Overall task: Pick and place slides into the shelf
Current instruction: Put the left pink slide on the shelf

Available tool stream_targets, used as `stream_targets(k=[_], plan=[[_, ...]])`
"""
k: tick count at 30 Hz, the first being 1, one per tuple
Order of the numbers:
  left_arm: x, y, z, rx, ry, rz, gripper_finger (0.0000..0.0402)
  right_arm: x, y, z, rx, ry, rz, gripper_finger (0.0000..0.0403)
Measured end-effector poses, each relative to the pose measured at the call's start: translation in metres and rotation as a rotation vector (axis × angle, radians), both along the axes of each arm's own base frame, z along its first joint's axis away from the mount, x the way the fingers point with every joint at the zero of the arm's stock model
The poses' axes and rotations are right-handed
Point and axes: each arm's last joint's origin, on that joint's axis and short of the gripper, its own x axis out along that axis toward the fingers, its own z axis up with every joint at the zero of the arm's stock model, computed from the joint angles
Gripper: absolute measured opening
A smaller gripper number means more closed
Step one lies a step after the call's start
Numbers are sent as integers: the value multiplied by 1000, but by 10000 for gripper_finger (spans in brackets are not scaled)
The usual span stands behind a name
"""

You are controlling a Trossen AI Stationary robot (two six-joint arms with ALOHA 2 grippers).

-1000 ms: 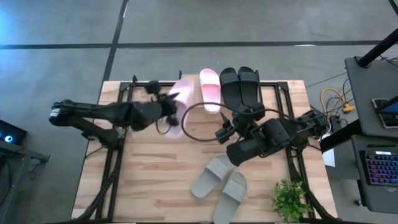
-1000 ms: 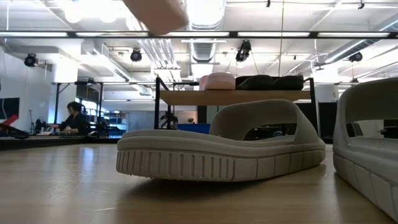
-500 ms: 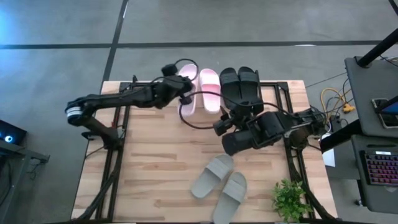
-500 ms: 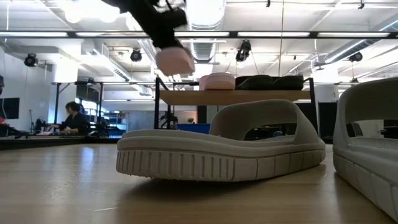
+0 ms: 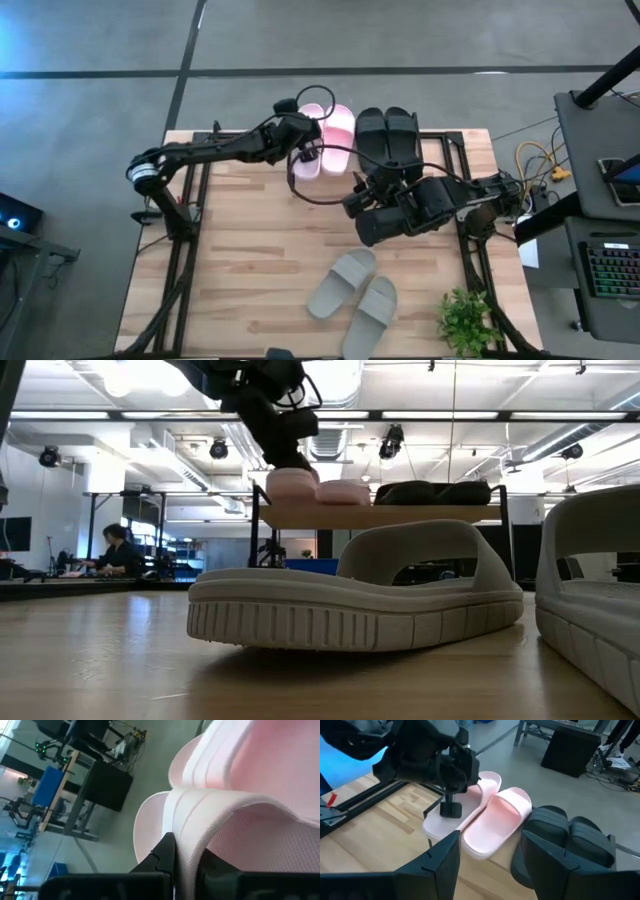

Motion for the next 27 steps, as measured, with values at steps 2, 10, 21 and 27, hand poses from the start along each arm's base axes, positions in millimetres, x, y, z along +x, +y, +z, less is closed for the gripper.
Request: stream_targets(k=[2, 10, 21, 27], plan=[[-1, 5, 0, -11, -3, -9, 0, 0, -1, 0, 1, 1, -2, 196], [-1, 9, -18, -86, 29, -18, 30, 1, -5, 0, 1, 10, -9, 196], [-14, 4, -3, -87, -23, 49, 170, 4, -10, -4, 84, 52, 10, 196], [-37, -16, 22, -99, -10, 28, 203, 9, -25, -13, 157, 95, -17, 195]])
